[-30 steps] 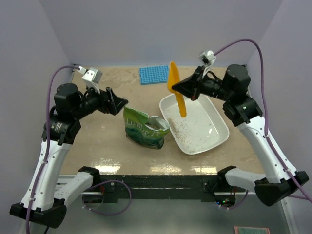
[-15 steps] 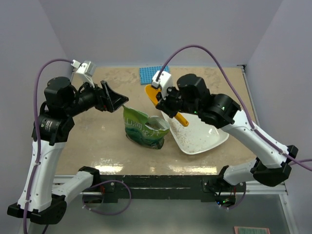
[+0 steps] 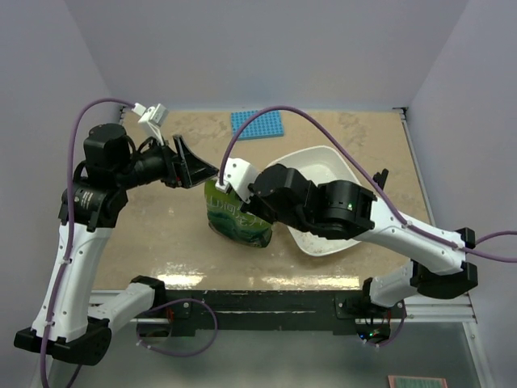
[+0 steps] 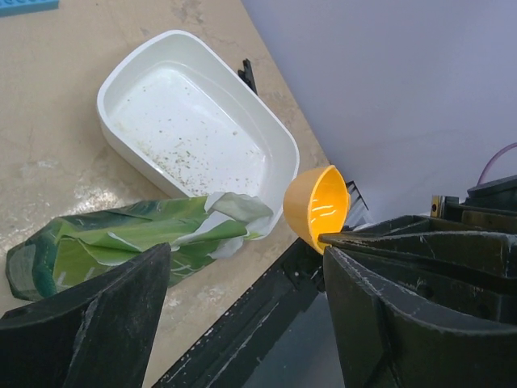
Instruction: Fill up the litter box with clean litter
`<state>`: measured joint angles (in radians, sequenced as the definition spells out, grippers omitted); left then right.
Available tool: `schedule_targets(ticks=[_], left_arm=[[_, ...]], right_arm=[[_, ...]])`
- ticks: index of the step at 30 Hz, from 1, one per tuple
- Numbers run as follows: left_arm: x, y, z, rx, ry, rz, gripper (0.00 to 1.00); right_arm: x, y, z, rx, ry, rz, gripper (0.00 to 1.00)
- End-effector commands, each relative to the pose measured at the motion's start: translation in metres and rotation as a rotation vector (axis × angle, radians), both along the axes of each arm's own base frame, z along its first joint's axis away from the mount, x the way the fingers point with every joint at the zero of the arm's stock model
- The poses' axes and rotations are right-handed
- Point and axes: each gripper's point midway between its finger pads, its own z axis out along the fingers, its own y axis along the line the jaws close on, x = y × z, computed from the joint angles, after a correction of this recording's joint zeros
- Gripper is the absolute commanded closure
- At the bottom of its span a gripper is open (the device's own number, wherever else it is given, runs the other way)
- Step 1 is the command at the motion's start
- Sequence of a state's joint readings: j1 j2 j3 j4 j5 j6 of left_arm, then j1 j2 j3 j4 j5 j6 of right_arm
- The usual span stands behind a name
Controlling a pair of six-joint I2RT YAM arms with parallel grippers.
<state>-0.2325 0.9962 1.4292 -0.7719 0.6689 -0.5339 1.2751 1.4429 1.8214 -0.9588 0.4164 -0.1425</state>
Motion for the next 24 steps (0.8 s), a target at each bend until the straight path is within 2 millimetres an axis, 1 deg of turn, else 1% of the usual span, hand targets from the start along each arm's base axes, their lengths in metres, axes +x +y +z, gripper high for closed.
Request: schedule_targets(ticks=[1,2,3,5,9,13,15,16,21,22,24], left_arm=[[-0.013,-0.006,0.008,-0.031,0.026,-0.047,0.2],[-0.014,-0.006,0.007,-0.034,0.03,-0.051,0.2],[-0.015,-0.008,0.008,-0.04,0.027,-0.062,0.2],[-0.016,-0.01,0.007,-0.047,0.035,-0.074,0.2],[-0.019,-0.013,0.005,-0.053,0.039,-0.1,0.21],[-0.023,-0.014,-0.002,-0.052,0.051,-0.114,0.22],[-0.025,-0.014,-0.005,-0.051,0.053,-0.118,0.24],[-0.026,-0.014,-0.007,-0.051,0.056,-0.123,0.25],[-0.031,-0.015,-0.008,-0.048,0.052,-0.137,0.32],[-0.031,-0.016,-0.01,-0.047,0.057,-0.141,0.34],[-0.032,-0.017,-0.011,-0.049,0.054,-0.152,0.42]], right_arm=[[0.001,0.0,0.019,-0.008,-0.094,-0.018,1.0],[0.0,0.002,0.019,-0.016,-0.105,-0.019,1.0],[-0.004,0.009,0.013,-0.037,-0.107,-0.007,1.0],[-0.005,0.014,0.012,-0.048,-0.117,0.0,1.0],[-0.004,0.026,0.012,-0.057,-0.135,0.007,1.0],[-0.007,0.039,0.014,-0.068,-0.15,0.018,1.0],[-0.012,0.045,0.015,-0.071,-0.156,0.033,1.0],[-0.012,0.046,0.018,-0.07,-0.164,0.029,1.0],[-0.014,0.053,0.016,-0.078,-0.171,0.039,1.0],[-0.015,0.053,0.017,-0.077,-0.171,0.042,1.0],[-0.016,0.056,0.013,-0.087,-0.17,0.048,1.0]])
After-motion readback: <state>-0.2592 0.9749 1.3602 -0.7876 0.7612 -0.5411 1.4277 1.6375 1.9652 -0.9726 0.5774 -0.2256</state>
